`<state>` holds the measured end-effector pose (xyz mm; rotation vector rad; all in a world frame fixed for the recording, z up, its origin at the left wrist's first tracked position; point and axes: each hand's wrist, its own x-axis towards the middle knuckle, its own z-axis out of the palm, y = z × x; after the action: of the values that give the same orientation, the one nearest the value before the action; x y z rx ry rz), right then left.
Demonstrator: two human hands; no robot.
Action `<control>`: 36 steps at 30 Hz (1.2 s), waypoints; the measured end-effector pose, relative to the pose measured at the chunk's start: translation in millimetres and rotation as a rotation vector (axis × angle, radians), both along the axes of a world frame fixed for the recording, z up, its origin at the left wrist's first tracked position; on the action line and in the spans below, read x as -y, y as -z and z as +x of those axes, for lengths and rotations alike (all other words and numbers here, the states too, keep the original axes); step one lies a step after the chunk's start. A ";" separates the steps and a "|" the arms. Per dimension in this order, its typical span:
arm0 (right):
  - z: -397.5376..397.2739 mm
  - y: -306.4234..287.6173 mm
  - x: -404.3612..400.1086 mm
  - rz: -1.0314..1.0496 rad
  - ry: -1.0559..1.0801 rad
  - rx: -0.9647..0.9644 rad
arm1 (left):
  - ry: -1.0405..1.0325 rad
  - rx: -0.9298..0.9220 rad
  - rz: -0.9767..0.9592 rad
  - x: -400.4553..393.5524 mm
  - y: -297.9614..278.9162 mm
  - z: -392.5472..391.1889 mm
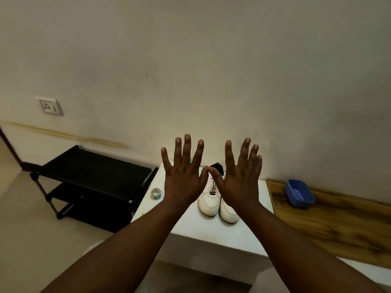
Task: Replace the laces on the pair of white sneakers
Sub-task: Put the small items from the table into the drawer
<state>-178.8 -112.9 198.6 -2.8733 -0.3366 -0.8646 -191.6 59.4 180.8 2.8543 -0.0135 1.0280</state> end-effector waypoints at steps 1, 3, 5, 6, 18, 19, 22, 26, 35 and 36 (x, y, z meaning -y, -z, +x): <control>1.0 -9.8 -3.4 0.002 0.000 0.014 | 0.004 0.012 0.005 -3.2 -8.5 0.6; 2.2 -31.1 -7.8 0.007 -0.004 0.042 | 0.000 0.038 0.018 -7.9 -28.0 4.9; 3.2 -52.5 -8.7 -0.006 -0.021 0.073 | -0.008 0.061 0.024 -9.7 -48.7 9.1; 4.1 -63.7 -8.4 -0.019 -0.030 0.093 | -0.009 0.076 0.025 -9.9 -59.8 10.7; -8.5 -192.0 -19.5 -0.005 -0.107 0.325 | -0.072 0.278 0.066 -20.0 -186.7 -16.9; -9.9 -194.3 -22.3 -0.001 -0.114 0.326 | -0.077 0.286 0.066 -20.5 -190.0 -18.6; -10.8 -188.9 -32.8 0.013 -0.146 0.303 | -0.111 0.270 0.022 -28.8 -183.0 -22.3; -9.7 -154.7 -57.0 0.013 -0.233 0.219 | -0.178 0.198 -0.136 -52.3 -130.6 -26.9; -1.2 -9.0 -147.7 -0.119 -0.488 -0.142 | -0.431 -0.061 -0.726 -109.8 81.5 -53.6; -1.6 9.8 -158.2 -0.151 -0.520 -0.185 | -0.487 -0.080 -0.802 -114.0 105.8 -57.8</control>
<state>-180.3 45.4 188.8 -2.7457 -1.1003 -0.4914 -249.4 173.4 75.0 2.1708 0.9123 0.7305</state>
